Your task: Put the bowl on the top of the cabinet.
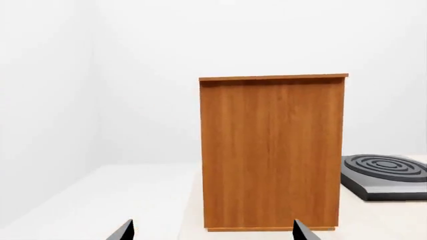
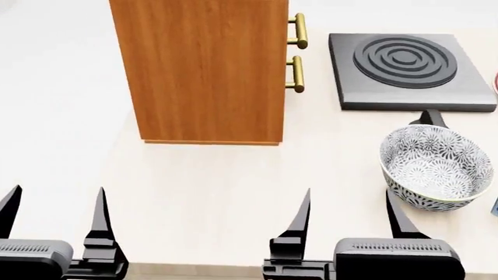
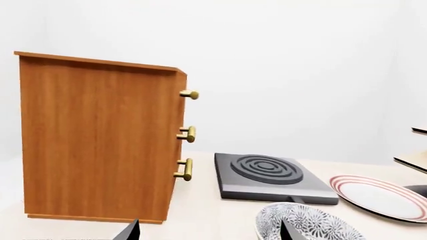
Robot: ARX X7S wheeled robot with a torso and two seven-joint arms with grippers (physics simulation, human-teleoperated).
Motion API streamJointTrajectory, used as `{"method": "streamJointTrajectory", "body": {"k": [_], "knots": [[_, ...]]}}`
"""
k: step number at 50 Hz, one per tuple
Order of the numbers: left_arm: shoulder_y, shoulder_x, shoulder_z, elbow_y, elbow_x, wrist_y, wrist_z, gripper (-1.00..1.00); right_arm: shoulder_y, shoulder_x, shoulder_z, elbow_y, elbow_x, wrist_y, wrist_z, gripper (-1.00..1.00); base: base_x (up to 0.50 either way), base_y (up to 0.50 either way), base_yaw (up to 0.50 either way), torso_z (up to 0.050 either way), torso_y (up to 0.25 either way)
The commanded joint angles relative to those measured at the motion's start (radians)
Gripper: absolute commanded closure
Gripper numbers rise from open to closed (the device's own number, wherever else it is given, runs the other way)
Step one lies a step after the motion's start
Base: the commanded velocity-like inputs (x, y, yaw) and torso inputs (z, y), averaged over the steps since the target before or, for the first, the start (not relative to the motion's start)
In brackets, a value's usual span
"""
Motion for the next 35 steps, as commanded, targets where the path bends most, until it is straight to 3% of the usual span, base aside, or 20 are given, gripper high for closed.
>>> {"method": "streamJointTrajectory", "body": {"k": [1, 8, 22, 35], "knots": [[0.001, -0.005, 0.005, 0.0, -0.006, 0.003, -0.007, -1.0, 0.001, 0.008, -0.01, 0.002, 0.003, 0.003, 0.002, -1.0, 0.0, 0.25, 0.0, 0.0, 0.0], [0.0, -0.008, 0.008, 0.002, -0.009, 0.0, -0.012, -1.0, 0.002, 0.009, -0.009, 0.006, 0.008, 0.0, 0.007, -1.0, 0.0, 0.43, 0.0, 0.0, 0.0], [-0.002, -0.014, 0.013, -0.008, -0.014, 0.01, -0.018, -1.0, 0.005, 0.013, -0.008, 0.004, 0.025, 0.01, 0.012, -1.0, 0.0, 0.0, 0.0, 0.0, 0.0], [-0.001, -0.019, 0.019, -0.006, -0.018, 0.011, -0.025, -1.0, 0.0, 0.016, -0.017, 0.015, 0.011, -0.012, 0.03, -1.0, 0.44, 0.0, 0.0, 0.0, 0.0]]}}
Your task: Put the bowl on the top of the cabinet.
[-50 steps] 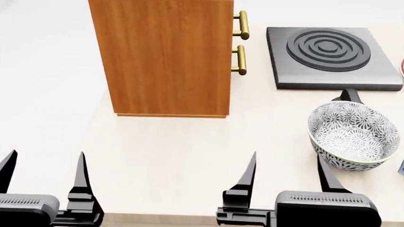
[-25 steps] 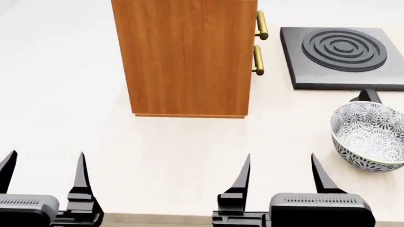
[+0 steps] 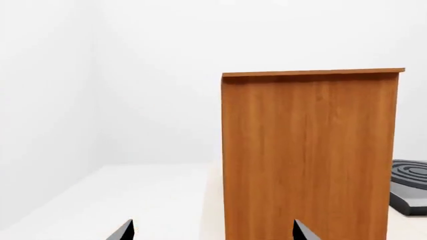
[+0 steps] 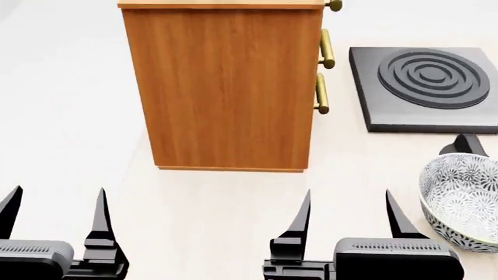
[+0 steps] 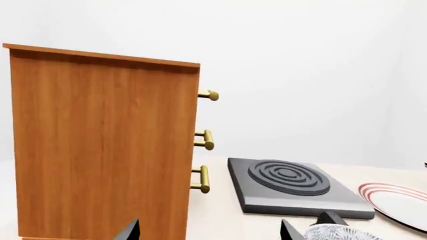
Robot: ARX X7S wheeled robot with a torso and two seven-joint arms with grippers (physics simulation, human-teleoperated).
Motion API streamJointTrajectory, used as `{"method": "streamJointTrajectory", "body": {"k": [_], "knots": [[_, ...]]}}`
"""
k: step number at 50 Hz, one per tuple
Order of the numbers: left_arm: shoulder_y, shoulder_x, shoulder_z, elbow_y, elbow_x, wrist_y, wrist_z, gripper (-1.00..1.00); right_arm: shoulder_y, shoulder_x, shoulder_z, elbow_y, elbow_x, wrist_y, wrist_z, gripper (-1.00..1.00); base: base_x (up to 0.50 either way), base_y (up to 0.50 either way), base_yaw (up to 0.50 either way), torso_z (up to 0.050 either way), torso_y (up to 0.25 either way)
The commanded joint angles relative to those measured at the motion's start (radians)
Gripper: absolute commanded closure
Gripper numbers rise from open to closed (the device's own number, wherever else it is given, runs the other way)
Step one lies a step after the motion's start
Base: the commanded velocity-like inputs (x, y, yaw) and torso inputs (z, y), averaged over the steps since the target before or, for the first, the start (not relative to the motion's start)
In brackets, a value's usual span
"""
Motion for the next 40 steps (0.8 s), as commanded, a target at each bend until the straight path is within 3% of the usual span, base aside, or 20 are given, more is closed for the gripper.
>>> {"method": "streamJointTrajectory", "body": {"k": [1, 10, 32, 40], "knots": [[0.002, -0.005, 0.004, 0.001, -0.004, 0.003, -0.006, -1.0, -0.001, 0.001, -0.003, 0.007, -0.003, -0.004, 0.015, -1.0, 0.0, 0.0, 0.0, 0.0, 0.0], [0.002, -0.01, 0.006, 0.014, -0.008, -0.005, -0.013, -1.0, 0.005, 0.003, -0.004, -0.007, 0.008, 0.028, 0.02, -1.0, 0.07, 0.01, 0.0, 0.0, 0.0], [-0.003, -0.016, 0.015, -0.003, -0.014, 0.008, -0.021, -1.0, 0.008, 0.012, -0.015, 0.01, 0.01, 0.013, 0.029, -1.0, 0.5, 0.04, 0.0, 0.0, 0.0], [-0.002, -0.019, 0.017, -0.006, -0.017, 0.011, -0.026, -1.0, 0.005, 0.016, -0.021, 0.017, -0.001, -0.004, 0.039, -1.0, 0.01, 0.0, 0.0, 0.0, 0.002]]}}
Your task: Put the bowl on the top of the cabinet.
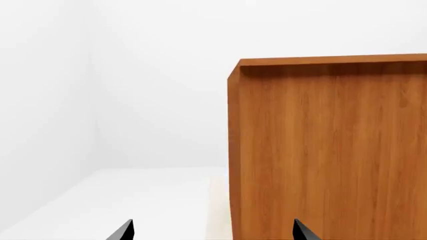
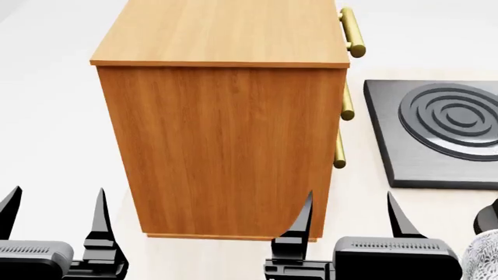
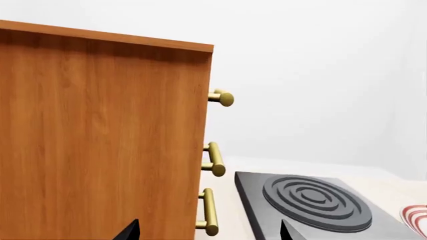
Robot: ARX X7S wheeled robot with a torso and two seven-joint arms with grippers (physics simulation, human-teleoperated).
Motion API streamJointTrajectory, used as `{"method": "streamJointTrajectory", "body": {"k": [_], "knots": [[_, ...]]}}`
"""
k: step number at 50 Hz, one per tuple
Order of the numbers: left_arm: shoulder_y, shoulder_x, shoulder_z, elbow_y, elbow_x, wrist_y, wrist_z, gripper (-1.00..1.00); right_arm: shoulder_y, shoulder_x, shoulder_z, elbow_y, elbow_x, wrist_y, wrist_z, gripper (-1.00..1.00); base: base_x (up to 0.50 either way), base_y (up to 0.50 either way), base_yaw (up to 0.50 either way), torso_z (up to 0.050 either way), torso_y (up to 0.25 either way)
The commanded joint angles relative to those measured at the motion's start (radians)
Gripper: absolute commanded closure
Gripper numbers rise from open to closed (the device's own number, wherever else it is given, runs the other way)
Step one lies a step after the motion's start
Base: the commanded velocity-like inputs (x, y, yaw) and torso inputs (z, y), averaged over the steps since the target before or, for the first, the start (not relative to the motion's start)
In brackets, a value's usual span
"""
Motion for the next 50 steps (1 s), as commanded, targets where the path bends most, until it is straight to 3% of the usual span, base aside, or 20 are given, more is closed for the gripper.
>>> {"method": "streamJointTrajectory", "body": {"k": [1, 8, 18, 31, 40, 42, 50], "knots": [[-0.001, -0.004, 0.004, -0.002, -0.004, 0.001, -0.005, -1.0, -0.003, 0.006, -0.007, 0.01, -0.006, -0.015, 0.009, -1.0, 0.0, 0.0, 0.0, 0.0, 0.0], [0.001, -0.006, 0.008, -0.008, -0.006, 0.008, -0.009, -1.0, 0.001, 0.007, -0.008, 0.006, 0.002, 0.0, 0.011, -1.0, 0.02, 0.01, 0.0, 0.0, 0.0], [-0.001, -0.011, 0.013, -0.008, -0.01, 0.009, -0.014, -1.0, -0.002, 0.011, -0.009, 0.01, 0.005, -0.009, 0.016, -1.0, 0.43, 0.2, 0.0, 0.0, 0.0], [-0.003, -0.016, 0.024, -0.01, -0.011, 0.01, -0.02, -1.0, -0.004, 0.014, -0.007, 0.024, -0.019, 0.005, 0.058, -1.0, 0.01, 0.0, 0.0, 0.0, 0.0], [-0.006, -0.02, 0.027, -0.011, -0.015, 0.006, -0.024, -1.0, 0.016, 0.012, 0.014, -0.013, -0.008, 0.169, 0.096, -1.0, 0.0, 0.0, 0.0, 0.0, 0.0], [-0.009, -0.019, 0.026, -0.019, -0.017, 0.01, -0.025, -1.0, 0.041, 0.065, -0.008, -0.092, 0.029, 0.331, 0.04, -1.0, 0.0, 0.0, 0.0, 0.0, 0.0], [-0.016, -0.018, 0.03, -0.021, -0.022, 0.007, -0.029, -1.0, 0.041, 0.192, -0.035, -0.276, -0.063, 0.507, 0.067, -1.0, 0.0, 0.0, 0.0, 0.0, 0.0]]}}
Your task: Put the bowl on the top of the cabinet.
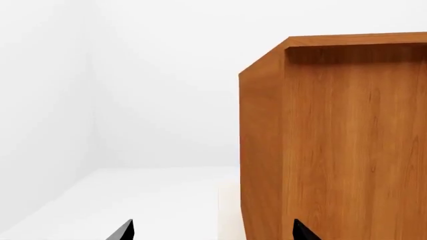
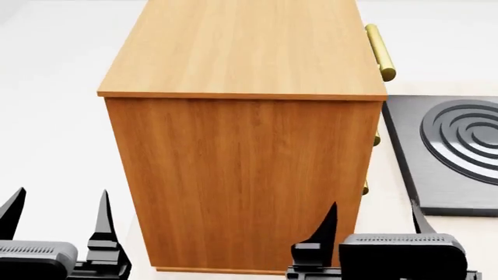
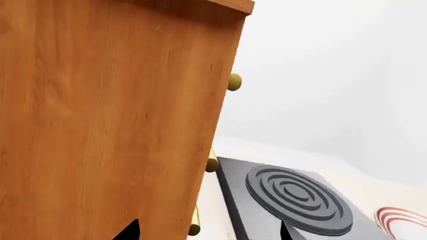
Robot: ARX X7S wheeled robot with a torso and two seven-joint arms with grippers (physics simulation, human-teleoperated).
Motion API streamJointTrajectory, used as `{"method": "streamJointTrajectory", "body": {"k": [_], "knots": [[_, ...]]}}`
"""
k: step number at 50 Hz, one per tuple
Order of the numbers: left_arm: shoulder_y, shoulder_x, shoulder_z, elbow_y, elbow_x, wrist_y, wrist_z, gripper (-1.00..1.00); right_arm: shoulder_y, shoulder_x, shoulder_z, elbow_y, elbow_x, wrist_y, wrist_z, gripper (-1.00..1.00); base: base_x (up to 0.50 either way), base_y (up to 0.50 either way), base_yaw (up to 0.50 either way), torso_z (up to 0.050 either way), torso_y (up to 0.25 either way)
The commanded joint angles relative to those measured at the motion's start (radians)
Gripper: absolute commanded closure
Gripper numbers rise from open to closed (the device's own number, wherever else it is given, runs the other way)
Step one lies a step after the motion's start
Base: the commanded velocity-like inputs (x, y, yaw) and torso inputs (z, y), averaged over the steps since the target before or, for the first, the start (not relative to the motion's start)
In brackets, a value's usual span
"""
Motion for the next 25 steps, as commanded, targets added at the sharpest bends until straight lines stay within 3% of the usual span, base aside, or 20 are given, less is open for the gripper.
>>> {"method": "streamJointTrajectory", "body": {"k": [1, 16, 19, 20, 25], "knots": [[-0.008, 0.0, 0.007, -0.003, -0.004, -0.003, -0.007, -1.0, 0.017, 0.129, -0.01, -0.201, -0.042, 0.285, 0.0, -1.0, 0.0, 0.0, 0.0, 0.0, 0.0], [-0.023, 0.003, 0.022, -0.013, -0.002, -0.004, -0.017, -1.0, 0.008, 0.216, 0.258, -0.489, 0.075, 0.714, -0.102, -1.0, 0.0, 0.0, 0.0, 0.0, 0.0], [-0.022, 0.001, 0.023, -0.011, -0.002, -0.004, -0.02, -1.0, -0.03, 0.262, 0.281, -0.49, 0.125, 0.697, -0.044, -1.0, 0.0, 0.0, 0.0, 0.0, 0.0], [-0.022, 0.001, 0.021, -0.007, -0.006, -0.006, -0.021, -1.0, -0.081, 0.337, 0.236, -0.49, 0.098, 0.615, 0.046, -1.0, 0.0, 0.0, 0.0, 0.0, 0.0], [-0.019, -0.001, 0.024, -0.015, -0.007, 0.004, -0.022, -1.0, -0.171, 0.431, 0.351, -0.489, 0.41, 0.579, 0.246, -1.0, 0.0, 0.0, 0.0, 0.0, 0.0]]}}
